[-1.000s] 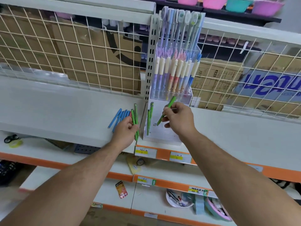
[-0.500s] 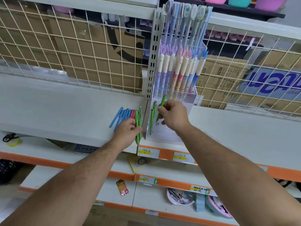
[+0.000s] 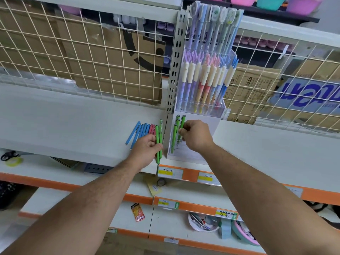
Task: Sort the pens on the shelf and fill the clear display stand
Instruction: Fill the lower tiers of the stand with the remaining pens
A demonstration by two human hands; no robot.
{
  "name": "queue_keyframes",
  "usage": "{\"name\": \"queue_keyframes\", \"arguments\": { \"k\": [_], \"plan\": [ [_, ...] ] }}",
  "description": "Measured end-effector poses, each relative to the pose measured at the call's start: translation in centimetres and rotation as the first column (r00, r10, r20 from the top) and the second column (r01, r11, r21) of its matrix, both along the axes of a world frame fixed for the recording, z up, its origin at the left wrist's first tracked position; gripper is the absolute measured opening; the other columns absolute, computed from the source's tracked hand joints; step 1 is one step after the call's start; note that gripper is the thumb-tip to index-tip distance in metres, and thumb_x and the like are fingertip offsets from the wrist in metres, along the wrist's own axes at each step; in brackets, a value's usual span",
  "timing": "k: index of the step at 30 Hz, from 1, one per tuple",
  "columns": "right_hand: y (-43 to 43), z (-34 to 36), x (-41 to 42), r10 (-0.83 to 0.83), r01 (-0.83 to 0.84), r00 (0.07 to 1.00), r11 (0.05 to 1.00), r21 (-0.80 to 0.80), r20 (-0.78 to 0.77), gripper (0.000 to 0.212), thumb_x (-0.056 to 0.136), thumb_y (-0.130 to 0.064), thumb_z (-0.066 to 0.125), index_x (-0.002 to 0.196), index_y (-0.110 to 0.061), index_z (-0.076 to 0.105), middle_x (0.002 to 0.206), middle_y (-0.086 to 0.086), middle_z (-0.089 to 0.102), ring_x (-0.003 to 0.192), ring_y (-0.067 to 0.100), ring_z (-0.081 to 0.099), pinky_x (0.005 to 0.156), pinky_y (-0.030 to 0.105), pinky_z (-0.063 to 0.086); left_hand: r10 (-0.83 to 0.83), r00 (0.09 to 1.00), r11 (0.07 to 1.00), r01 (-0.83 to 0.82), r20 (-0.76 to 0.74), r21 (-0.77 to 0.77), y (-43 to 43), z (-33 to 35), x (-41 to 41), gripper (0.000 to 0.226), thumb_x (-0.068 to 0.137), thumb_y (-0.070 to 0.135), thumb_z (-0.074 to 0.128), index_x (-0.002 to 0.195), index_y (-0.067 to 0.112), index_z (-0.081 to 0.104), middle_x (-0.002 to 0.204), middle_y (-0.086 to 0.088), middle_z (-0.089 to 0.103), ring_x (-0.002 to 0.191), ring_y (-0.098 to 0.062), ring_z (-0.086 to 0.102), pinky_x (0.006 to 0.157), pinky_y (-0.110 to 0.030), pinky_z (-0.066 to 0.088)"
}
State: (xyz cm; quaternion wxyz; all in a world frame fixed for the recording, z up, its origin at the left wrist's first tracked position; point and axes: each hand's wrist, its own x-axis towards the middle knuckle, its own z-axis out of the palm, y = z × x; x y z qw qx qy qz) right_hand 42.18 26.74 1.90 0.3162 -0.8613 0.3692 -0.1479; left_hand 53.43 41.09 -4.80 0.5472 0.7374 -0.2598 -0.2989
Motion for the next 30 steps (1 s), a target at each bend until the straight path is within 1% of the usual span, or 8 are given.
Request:
{"name": "queue_keyframes", "arguments": {
  "k": [6,11,14,17,20,22,26,30],
  "plan": [
    [0.2,-0.4,-0.8,-0.069,0.067,0.996,0.997,0.034,0.051,0.016,0.093,-0.018,0.071,0.104,-0.006,0.074,0.098,0.010,0.073,0.089,0.026,0.070,0.085,0.038,0.058,-0.019,0.999,0.999,0.018,-0.041,-0.034,0.4,0.6,0.0,0.006,0.092,0.003,0.064,0.098,0.004,0.065,0.088,-0.015,0.071,0.080,-0.026,0.070,0.079,-0.047,0.061],
    [2.1,-0.3,-3.1,-0.143,0.136,0.974,0.989,0.050,0.175,0.013,0.090,-0.015,0.065,0.078,-0.010,0.068,0.078,-0.002,0.070,0.070,0.010,0.062,0.069,0.028,0.053,-0.009,0.996,0.992,-0.003,-0.094,-0.126,1.1,1.1,-0.1,0.013,0.092,0.002,0.064,0.103,-0.005,0.062,0.093,-0.014,0.068,0.085,-0.022,0.066,0.082,-0.037,0.059],
    [3.8,0.1,-4.0,-0.095,0.072,0.958,0.993,0.095,0.272,0.019,0.088,-0.017,0.068,0.069,-0.014,0.068,0.068,-0.002,0.068,0.061,0.006,0.057,0.062,0.024,0.049,-0.024,0.997,0.984,0.012,-0.069,-0.175,2.0,1.7,-0.4,0.008,0.091,0.000,0.066,0.098,0.002,0.066,0.096,-0.013,0.070,0.088,-0.019,0.067,0.084,-0.034,0.058],
    [5.4,0.8,-3.8,-0.006,-0.051,0.937,0.987,0.154,0.348,0.011,0.089,-0.017,0.074,0.078,-0.012,0.074,0.065,-0.003,0.065,0.053,0.001,0.053,0.058,0.019,0.047,-0.076,0.997,0.976,0.071,-0.016,-0.206,2.5,2.3,-1.0,0.014,0.088,-0.004,0.066,0.089,0.010,0.067,0.085,-0.001,0.072,0.081,-0.009,0.068,0.077,-0.025,0.057],
    [6.0,1.0,-3.0,0.055,-0.113,0.925,0.985,0.134,0.376,0.006,0.087,-0.019,0.077,0.088,-0.013,0.075,0.069,-0.007,0.065,0.058,0.005,0.057,0.065,0.028,0.054,-0.138,0.987,0.972,0.152,0.085,-0.179,2.3,2.8,-1.7,0.025,0.085,-0.008,0.068,0.079,0.016,0.065,0.070,0.009,0.067,0.071,-0.006,0.064,0.069,-0.019,0.053],
    [6.1,0.9,-2.7,0.074,-0.125,0.923,0.986,0.112,0.377,0.008,0.088,-0.017,0.076,0.084,-0.010,0.073,0.069,-0.004,0.066,0.058,0.012,0.060,0.063,0.033,0.055,-0.149,0.983,0.970,0.167,0.111,-0.174,2.2,2.9,-1.9,0.027,0.085,-0.007,0.069,0.077,0.018,0.065,0.071,0.006,0.066,0.072,-0.009,0.064,0.070,-0.022,0.054],
    [5.9,1.2,-3.0,0.059,-0.113,0.927,0.986,0.125,0.371,0.015,0.091,-0.014,0.071,0.080,-0.006,0.065,0.063,0.004,0.064,0.059,0.022,0.067,0.053,0.028,0.049,-0.168,0.981,0.963,0.185,0.100,-0.197,2.1,3.3,-1.7,0.022,0.087,-0.005,0.068,0.083,0.016,0.069,0.073,0.006,0.071,0.072,-0.006,0.067,0.069,-0.018,0.054],
    [4.3,2.3,-3.7,-0.145,0.042,0.871,0.974,0.223,0.469,0.022,0.093,-0.015,0.065,0.076,-0.007,0.053,0.070,0.023,0.062,0.060,0.023,0.072,0.055,0.034,0.050,-0.055,0.998,0.981,0.051,-0.018,-0.189,2.0,2.9,-0.5,0.016,0.093,0.001,0.063,0.098,0.013,0.071,0.091,-0.004,0.072,0.079,-0.014,0.070,0.077,-0.023,0.058]
  ]
}}
